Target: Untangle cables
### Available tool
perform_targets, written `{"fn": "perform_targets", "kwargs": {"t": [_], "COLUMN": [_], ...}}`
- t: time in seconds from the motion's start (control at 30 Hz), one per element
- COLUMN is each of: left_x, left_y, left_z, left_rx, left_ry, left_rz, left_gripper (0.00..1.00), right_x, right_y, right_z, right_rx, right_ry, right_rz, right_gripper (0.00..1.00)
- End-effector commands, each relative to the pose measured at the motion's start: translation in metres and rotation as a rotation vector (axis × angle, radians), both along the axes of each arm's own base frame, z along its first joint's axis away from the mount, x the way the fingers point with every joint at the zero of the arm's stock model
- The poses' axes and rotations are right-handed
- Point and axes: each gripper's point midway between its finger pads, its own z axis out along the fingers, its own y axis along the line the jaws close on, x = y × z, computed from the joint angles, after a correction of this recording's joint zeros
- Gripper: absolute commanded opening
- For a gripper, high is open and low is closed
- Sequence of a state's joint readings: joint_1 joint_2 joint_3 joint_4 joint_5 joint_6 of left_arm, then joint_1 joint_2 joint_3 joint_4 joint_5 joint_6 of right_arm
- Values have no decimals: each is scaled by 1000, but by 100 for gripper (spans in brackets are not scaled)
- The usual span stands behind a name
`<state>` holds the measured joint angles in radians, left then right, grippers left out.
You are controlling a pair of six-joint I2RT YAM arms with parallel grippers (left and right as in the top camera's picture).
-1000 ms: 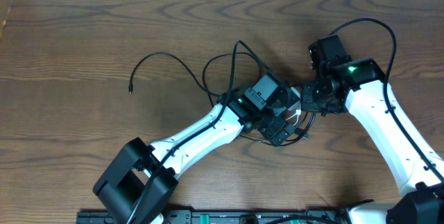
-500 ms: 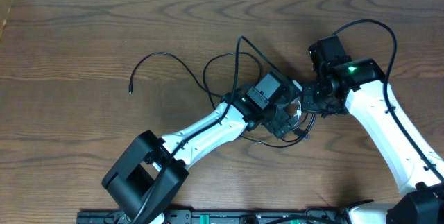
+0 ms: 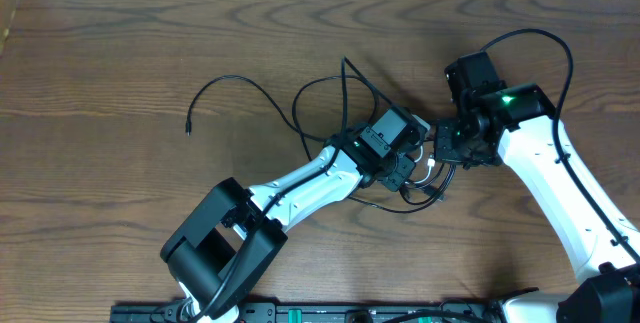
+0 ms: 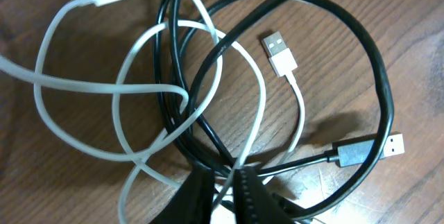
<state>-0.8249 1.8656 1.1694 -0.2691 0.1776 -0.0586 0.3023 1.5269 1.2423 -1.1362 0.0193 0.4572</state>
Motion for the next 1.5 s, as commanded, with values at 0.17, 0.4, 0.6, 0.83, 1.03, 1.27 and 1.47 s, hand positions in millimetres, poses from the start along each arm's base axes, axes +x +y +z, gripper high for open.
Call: {"fn": "perform_targets", "kwargs": {"t": [0.17, 0.4, 0.6, 0.83, 1.03, 1.27, 1.47], "left_x": [-2, -13, -31, -31, -19, -15, -18], "left_y": [5, 16, 19, 15, 2, -3, 3], "left_z": [-4, -12, -16, -14, -7, -16, -35], "left_rx": [32, 89, 121, 117, 66, 59, 94], "left_ry": [17, 57, 68, 27, -36, -35, 13], "left_rz": [-3, -22, -210, -302, -298, -284, -267], "left_gripper": [57, 59, 75, 79, 79, 79, 70], "right_x": [0, 0, 1, 1, 1, 1, 1], "right_y": [-2, -2, -3, -3, -3, -3, -3], "right_z": [1, 1, 1, 1, 1, 1, 1], "right_rx": [-11, -11, -11, -11, -11, -11, -10], "right_ry": [-7, -7, -7, -7, -7, -7, -7], "right_rz": [-17, -16, -22, -22, -22, -22, -22], "right_gripper": [1, 1, 1, 1, 1, 1, 1]}}
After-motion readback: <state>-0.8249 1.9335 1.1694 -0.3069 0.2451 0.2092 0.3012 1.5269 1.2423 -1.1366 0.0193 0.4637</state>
